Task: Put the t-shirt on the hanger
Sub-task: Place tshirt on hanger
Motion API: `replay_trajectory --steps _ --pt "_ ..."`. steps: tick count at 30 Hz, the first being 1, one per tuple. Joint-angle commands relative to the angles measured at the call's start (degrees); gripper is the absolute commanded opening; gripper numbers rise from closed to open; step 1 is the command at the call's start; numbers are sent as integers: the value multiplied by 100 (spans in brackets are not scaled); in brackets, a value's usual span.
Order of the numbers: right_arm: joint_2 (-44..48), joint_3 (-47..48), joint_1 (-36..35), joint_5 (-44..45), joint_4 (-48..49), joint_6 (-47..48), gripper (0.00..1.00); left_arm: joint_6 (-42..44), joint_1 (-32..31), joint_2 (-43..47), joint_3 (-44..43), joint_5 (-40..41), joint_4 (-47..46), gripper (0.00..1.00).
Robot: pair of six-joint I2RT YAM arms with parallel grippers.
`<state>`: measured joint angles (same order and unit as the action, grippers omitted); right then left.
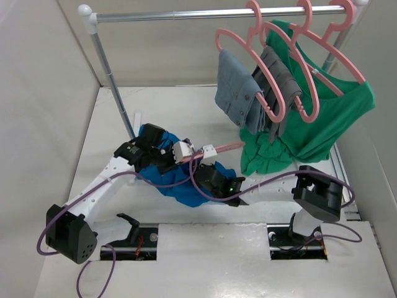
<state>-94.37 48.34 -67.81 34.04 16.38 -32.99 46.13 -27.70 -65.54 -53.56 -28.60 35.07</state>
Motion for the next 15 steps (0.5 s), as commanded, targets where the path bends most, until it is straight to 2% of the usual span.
replay_trajectory --steps 1,7,11,15 --pt "329 -342 40 444 -109 -349 54 -690 -42 50 -374 -261 -484 0" --pt "1279 -447 -276 1287 -57 644 69 -1430 -42 -12 -322 -129 -484 0" --pt "2009 -1018 -382 1079 847 1408 80 -1615 -42 -12 -260 -23 -484 0" --pt "2159 -1615 -382 938 1489 1498 82 -1808 10 -64 -338 -22 -650 0"
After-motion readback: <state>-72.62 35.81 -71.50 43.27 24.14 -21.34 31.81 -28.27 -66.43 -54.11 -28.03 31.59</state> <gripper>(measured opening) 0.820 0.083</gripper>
